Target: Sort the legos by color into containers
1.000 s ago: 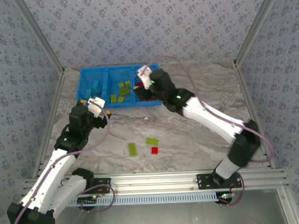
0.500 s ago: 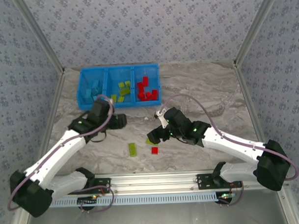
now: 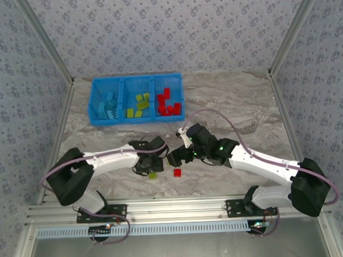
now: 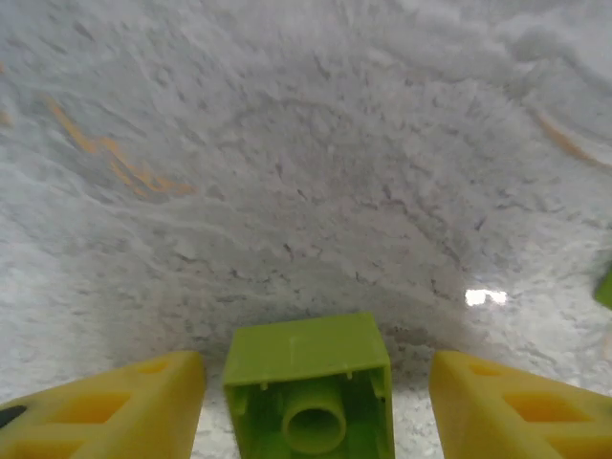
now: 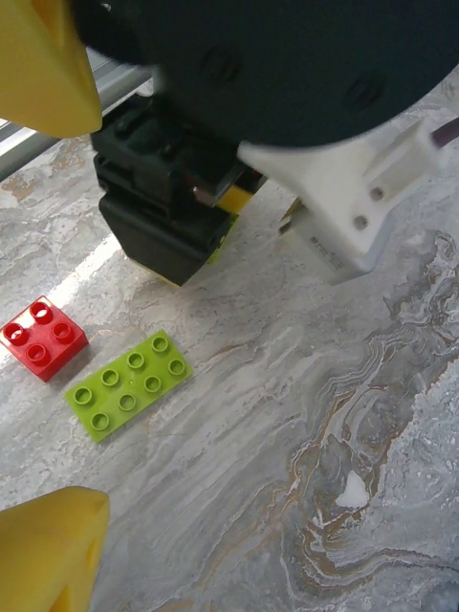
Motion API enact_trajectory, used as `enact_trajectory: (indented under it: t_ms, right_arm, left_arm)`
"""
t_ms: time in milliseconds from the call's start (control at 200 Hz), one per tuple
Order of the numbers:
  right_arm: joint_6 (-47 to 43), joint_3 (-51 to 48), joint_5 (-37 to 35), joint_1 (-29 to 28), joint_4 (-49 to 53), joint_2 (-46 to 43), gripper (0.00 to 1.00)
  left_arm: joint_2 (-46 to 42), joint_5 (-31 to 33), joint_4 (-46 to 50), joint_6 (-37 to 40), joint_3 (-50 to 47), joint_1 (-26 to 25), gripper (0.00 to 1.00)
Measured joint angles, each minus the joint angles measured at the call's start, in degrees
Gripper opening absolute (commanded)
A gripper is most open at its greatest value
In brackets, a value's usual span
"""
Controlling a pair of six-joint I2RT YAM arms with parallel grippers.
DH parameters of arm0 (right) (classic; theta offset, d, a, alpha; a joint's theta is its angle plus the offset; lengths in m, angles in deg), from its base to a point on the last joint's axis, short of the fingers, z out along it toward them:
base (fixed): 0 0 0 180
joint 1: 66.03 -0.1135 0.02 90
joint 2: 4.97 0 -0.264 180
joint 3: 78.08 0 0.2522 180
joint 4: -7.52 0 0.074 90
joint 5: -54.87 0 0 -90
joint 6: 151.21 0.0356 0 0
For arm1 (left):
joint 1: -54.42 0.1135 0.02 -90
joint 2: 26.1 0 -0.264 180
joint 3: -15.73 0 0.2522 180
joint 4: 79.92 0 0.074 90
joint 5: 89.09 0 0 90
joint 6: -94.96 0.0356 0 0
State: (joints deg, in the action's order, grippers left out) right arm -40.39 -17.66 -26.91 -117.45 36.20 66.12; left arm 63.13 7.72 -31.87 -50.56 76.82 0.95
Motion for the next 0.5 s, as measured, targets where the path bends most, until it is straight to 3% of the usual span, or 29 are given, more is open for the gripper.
enact_trajectory:
  t_ms: [290,500]
  right_arm:
    - [0.4,0.0,0.0,0.0,0.4,0.0,0.97]
    - [0.4,0.1,0.0,0.0,0.6,-0.2,0.97]
  left_arm:
    - [-0.7,1.6,0.4,-2.7,-0.1,-0.3,0.22]
    - [-9.5,4.6,-0.5,-0.5,-0.2,0.7,0.19]
